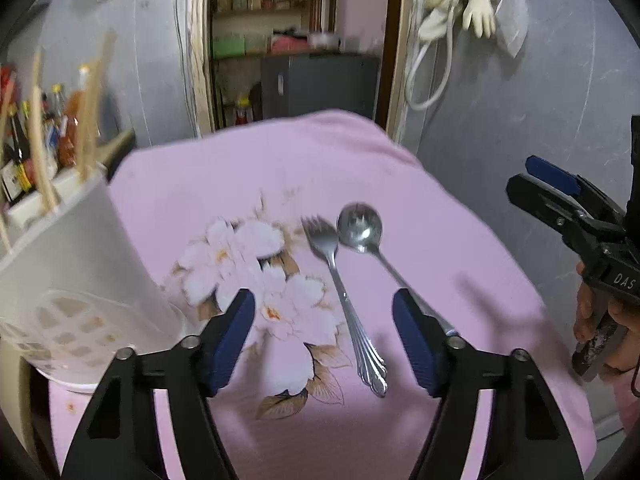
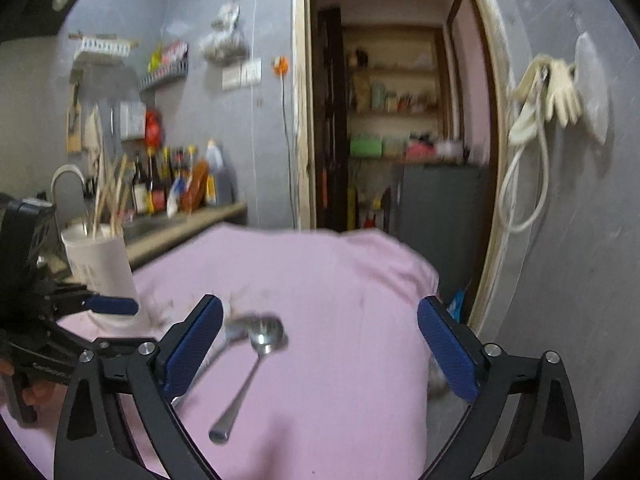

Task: Organize utensils
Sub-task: 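Move both grippers back over the fork and spoon on the cloth, then grasp the fork with the left gripper while the right gripper grasps the spoon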

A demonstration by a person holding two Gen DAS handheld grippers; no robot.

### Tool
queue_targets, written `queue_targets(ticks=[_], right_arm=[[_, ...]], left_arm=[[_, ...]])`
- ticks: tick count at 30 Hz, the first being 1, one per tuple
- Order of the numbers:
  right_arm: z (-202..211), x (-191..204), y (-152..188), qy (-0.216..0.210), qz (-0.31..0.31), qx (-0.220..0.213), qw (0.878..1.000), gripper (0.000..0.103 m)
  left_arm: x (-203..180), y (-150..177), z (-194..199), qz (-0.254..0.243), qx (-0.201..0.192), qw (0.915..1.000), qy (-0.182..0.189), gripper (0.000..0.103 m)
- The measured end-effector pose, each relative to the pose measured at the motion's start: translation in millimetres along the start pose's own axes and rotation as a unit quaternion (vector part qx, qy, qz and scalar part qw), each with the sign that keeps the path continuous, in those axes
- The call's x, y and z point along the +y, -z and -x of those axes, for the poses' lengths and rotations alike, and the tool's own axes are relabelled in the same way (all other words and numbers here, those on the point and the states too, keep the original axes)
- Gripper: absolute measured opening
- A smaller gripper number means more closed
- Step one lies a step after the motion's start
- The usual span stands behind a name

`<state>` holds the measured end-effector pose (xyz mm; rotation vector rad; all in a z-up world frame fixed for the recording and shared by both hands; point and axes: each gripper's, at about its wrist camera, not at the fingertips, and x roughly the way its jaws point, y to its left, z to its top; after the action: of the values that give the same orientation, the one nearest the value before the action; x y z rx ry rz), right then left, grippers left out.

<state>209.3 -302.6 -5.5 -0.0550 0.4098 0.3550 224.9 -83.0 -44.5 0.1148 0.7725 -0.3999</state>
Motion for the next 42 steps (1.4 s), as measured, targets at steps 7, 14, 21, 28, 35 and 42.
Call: queue_targets(ticks=[7, 14, 21, 28, 35, 42], right_arm=[[-44, -5, 13, -0.036, -0.018, 0.111, 0.993, 0.071], [-86, -6, 13, -0.083, -0.040, 0.192, 0.977, 0.050], [-123, -11, 5, -0.117, -0.070, 0.232, 0.963, 0.039], [-150, -11, 1, -0.161, -0.087, 0.266, 0.947, 0.031], [-159, -13, 1, -0.174, -0.098, 0.277, 0.940, 0.007], [-140, -5, 0, -0.154, -0.085, 0.245, 0.953, 0.002]], left_arm=[[4, -4, -38, 0.011, 0.068, 0.9975, 0.013, 0.039], [17, -19, -63, 0.034, 0.099, 0.9943, 0.022, 0.026], [23, -31, -76, 0.041, 0.108, 0.9930, 0.026, 0.022], [29, -35, -77, 0.065, 0.107, 0.9915, 0.034, 0.017], [26, -38, -80, 0.076, 0.109, 0.9902, 0.043, 0.007], [24, -34, -69, 0.086, 0.100, 0.9904, 0.040, 0.003]])
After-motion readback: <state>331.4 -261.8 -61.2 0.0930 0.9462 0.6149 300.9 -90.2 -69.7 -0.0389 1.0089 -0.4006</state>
